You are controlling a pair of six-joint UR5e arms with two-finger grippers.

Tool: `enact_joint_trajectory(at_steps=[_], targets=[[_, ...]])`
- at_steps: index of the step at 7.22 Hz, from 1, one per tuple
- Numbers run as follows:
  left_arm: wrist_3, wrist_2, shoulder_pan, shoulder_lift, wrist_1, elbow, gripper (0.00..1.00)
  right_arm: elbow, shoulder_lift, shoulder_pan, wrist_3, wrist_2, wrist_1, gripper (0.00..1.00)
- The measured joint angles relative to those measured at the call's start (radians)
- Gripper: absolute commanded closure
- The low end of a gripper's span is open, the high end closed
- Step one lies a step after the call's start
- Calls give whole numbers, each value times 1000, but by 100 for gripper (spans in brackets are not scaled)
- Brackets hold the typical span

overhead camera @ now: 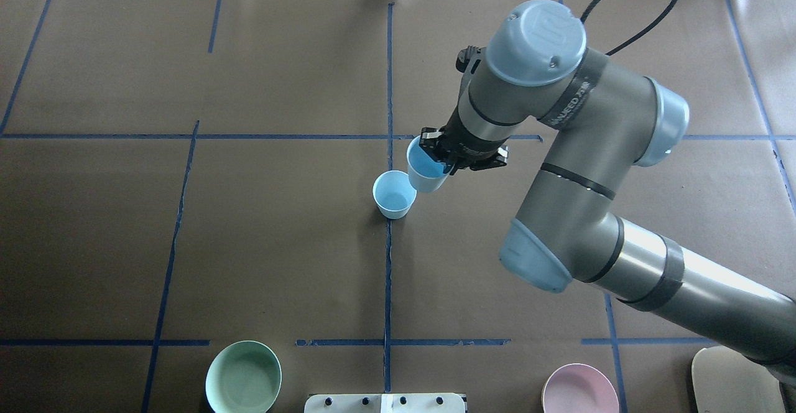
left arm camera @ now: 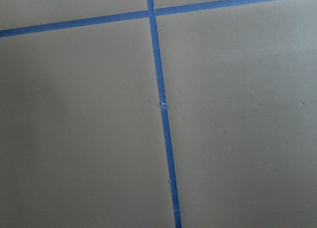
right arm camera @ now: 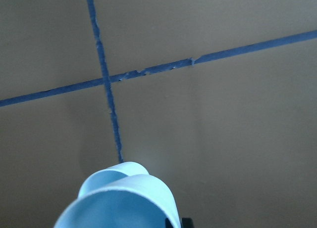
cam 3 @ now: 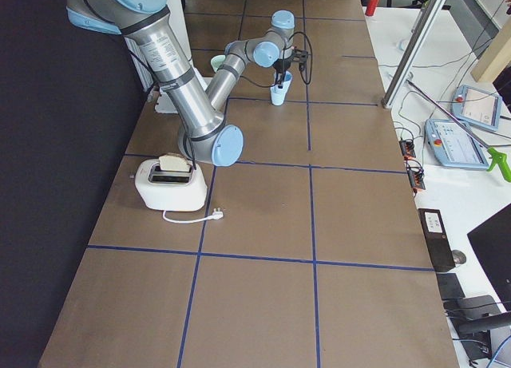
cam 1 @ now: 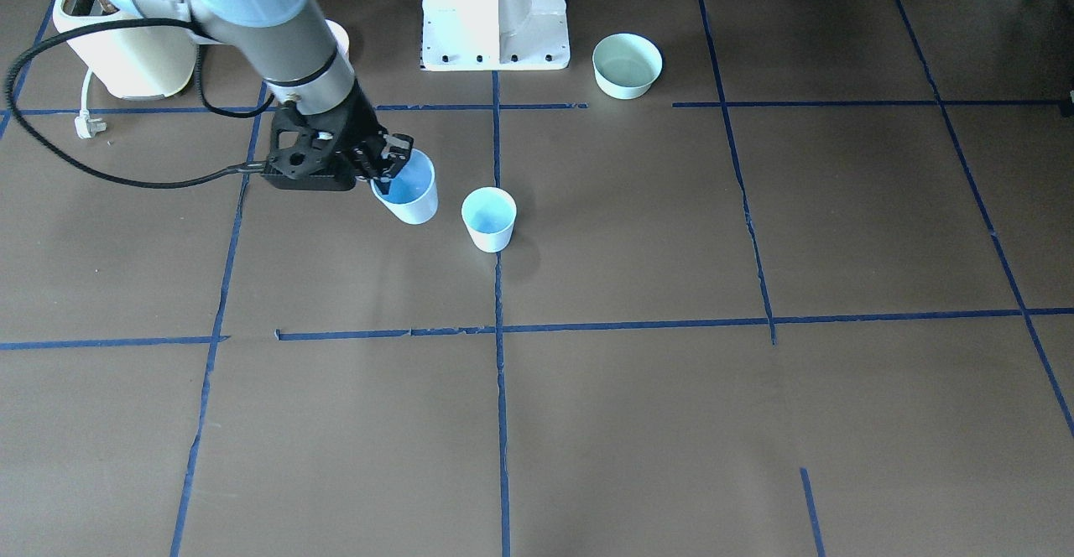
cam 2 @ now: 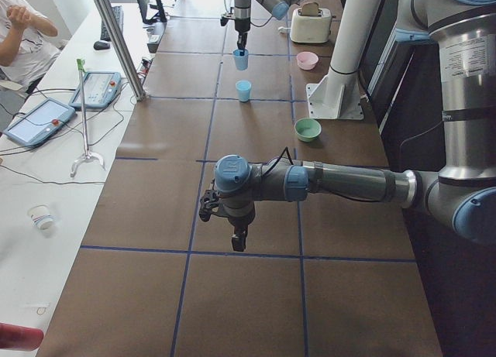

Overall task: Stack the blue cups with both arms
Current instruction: 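Carry the cup with the right gripper over the centre cup, then lower the held cup into the centre cup and open the right gripper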

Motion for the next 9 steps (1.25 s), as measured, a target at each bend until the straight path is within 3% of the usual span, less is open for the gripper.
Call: enact_joint_trajectory(at_steps=[2, 3, 4, 9], targets=[[0, 0, 0, -1, 0, 7, 0, -63, 59, -61, 62, -71, 0, 98], [0, 0, 0, -1, 0, 10, 0, -72, 59, -77, 69, -91, 1, 85], [0, 0, 0, -1, 0, 12, 0, -75, 56, -87, 71, -103, 3, 2], [0, -1, 0, -2, 0, 15, 0, -79, 49, -61, 33, -98, 12, 0]])
